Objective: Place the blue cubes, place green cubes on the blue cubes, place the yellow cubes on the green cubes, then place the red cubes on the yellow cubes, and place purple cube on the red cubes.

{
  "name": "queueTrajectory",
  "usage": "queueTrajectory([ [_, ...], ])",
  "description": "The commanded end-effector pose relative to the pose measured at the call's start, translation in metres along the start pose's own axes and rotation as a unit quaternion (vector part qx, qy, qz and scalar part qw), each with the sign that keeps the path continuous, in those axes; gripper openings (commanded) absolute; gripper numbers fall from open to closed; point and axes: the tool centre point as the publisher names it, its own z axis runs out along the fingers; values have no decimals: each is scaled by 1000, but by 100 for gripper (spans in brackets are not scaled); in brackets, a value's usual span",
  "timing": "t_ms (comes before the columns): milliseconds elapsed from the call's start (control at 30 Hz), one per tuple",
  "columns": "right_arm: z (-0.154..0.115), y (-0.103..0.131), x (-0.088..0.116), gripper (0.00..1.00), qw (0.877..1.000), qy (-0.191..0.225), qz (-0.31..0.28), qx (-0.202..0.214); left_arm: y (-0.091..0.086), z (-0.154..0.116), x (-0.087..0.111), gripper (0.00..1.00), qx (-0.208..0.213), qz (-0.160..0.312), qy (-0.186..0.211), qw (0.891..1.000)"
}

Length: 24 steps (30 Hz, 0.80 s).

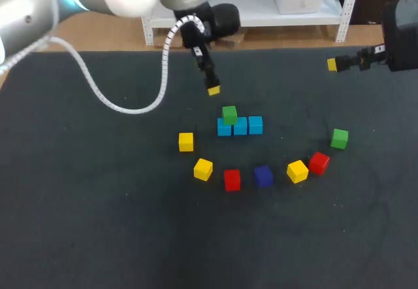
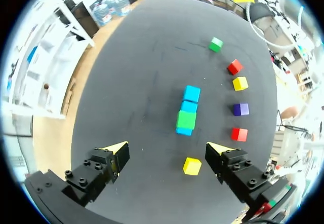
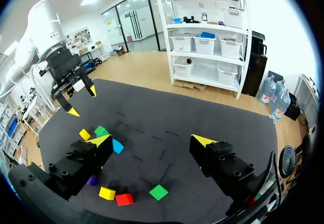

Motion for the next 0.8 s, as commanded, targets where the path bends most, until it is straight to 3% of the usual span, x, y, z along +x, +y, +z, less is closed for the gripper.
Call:
queueTrajectory([
  [33, -1, 2, 0, 100, 1000, 0, 0, 4, -6, -12, 32, 100, -40, -25, -58, 997],
  [200, -1, 2, 0, 100, 1000, 0, 0, 4, -8, 0, 35, 100, -49, -31, -34, 998],
  [533, -1, 2, 0, 100, 1000, 0, 0, 4, -14, 35, 4, 100, -36, 71, 59, 995],
  [800, -1, 2, 0, 100, 1000, 0, 0, 4, -15, 56, -11, 100, -13, 100, 83, 991],
])
